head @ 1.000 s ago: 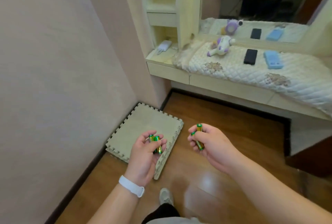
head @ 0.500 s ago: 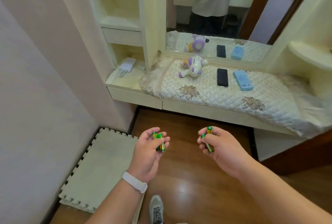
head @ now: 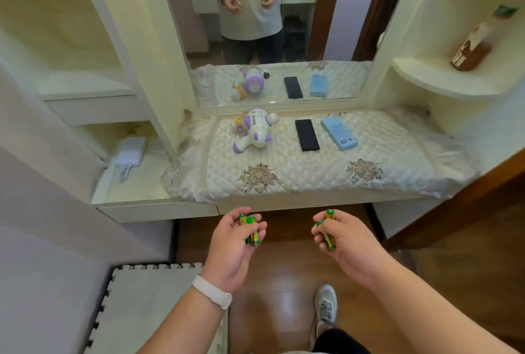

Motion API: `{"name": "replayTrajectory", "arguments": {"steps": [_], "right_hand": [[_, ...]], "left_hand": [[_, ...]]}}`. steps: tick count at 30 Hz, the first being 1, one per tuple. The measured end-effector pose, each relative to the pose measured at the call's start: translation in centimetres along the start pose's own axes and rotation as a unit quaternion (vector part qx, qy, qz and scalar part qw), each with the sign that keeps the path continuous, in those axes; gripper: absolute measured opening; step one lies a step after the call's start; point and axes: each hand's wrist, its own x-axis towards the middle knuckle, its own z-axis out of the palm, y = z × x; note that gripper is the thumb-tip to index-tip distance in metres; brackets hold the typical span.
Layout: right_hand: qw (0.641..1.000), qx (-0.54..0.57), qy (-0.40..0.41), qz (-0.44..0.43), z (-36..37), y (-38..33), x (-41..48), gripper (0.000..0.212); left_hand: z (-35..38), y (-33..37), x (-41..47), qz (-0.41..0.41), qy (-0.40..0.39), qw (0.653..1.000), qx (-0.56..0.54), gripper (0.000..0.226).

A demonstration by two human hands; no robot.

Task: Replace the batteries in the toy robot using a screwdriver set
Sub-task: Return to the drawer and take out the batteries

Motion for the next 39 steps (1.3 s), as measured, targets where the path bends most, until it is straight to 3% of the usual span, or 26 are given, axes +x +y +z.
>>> {"name": "replayTrajectory", "arguments": {"steps": [5,10,20,28,33,39], "right_hand": [[0.999,0.034,-0.002,0.018,-3.8,-1.8,5.9,0.015],[0.997,0.052,-0.032,0.044,-8.1,-5.7,12.8,0.008],[0.995,0.019,-0.031,0.088,-16.4,-10.7,24.9,0.009],[0.990,0.022,-0.014,0.140,-17.4,-9.4,31.0,0.014],[0.990,-0.015,0.015,0.139,-17.2,-9.3,34.1,0.011],[0.982,-0.084,0.025,0.168,-16.2,-7.8,35.2,0.011]], "left_hand": [[5.3,-0.4,4.1,-0.013,0.002,1.000,0.023,0.028],[11.2,-0.3,9.2,-0.028,0.055,0.997,0.053,0.027],[23.6,-2.0,18.4,-0.029,0.089,0.989,0.111,0.024],[25.5,-3.9,25.5,-0.071,0.144,0.967,0.200,0.026],[25.8,-6.1,29.5,-0.078,0.093,0.952,0.280,0.031],[25.5,-8.9,32.3,-0.092,0.096,0.936,0.325,0.035]]}}
